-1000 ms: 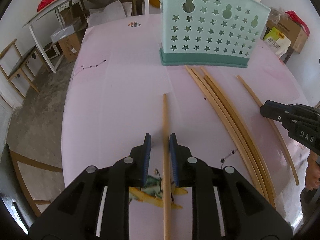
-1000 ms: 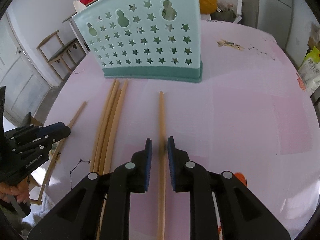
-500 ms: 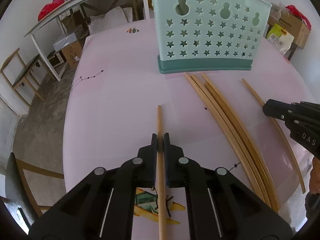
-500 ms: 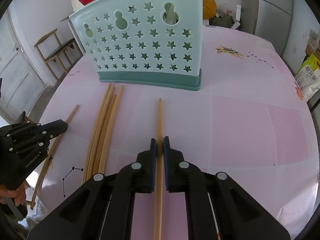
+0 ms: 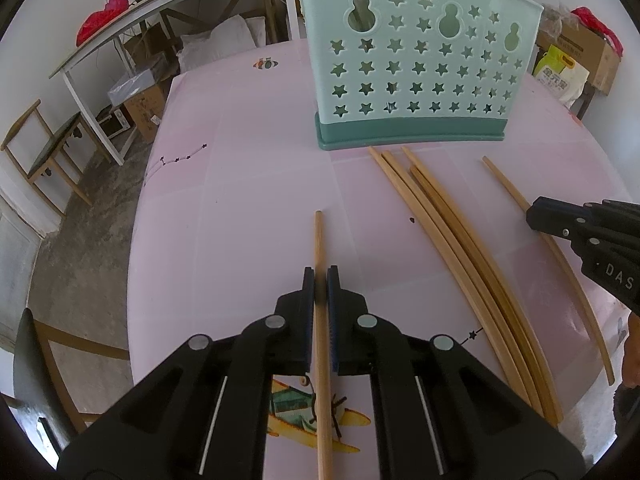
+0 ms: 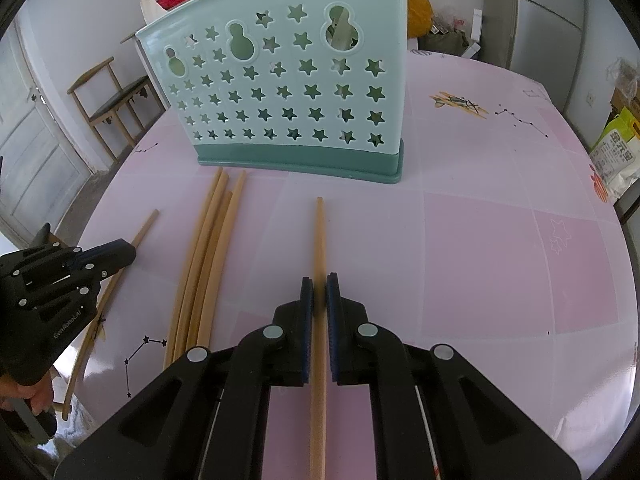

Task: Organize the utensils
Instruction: 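Lift both held chopsticks upright toward the green holder with both grippers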

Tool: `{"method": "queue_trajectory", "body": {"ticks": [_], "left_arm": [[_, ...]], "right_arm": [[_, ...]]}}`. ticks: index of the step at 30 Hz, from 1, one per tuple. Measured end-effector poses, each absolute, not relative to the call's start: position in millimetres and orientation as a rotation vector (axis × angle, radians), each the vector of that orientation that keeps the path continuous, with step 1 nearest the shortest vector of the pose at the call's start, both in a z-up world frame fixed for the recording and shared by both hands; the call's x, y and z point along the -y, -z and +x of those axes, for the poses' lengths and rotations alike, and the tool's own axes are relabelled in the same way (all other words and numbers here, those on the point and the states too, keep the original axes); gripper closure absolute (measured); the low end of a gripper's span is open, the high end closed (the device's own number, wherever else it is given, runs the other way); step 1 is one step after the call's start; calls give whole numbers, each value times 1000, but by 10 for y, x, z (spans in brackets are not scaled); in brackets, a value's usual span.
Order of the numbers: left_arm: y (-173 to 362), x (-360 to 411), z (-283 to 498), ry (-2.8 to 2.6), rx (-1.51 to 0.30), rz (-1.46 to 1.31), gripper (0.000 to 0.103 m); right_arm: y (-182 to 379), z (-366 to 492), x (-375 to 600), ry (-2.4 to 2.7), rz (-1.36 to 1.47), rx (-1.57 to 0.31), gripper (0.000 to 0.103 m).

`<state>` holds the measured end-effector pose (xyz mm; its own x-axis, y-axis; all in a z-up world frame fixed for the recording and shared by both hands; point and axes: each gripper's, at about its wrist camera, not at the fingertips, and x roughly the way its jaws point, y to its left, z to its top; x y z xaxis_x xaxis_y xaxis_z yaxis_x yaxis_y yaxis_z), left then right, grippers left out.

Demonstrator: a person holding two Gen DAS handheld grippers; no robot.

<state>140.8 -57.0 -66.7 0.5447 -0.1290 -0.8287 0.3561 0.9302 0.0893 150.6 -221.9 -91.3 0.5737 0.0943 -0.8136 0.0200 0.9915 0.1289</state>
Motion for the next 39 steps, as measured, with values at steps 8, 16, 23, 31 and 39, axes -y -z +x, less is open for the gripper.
{"method": "queue_trajectory", "body": {"ticks": [8, 16, 23, 31, 39], "left_arm": [[665, 600, 1398, 289, -948, 273, 98], [662, 611, 1392, 286, -945, 278, 98], [666, 612, 1395, 285, -944, 278, 98], [662, 617, 1391, 283, -943, 277, 98], [658, 637, 1430, 273, -939, 272, 98]], "right_arm": [[855, 1507, 2299, -49, 170, -949, 96], [648, 1466, 2382, -70, 219, -899, 96], [501, 1427, 2392, -82, 243, -866, 96], [377, 1384, 2411, -94, 267, -831, 96], [290, 1343, 2437, -105, 281, -803, 96]]}}
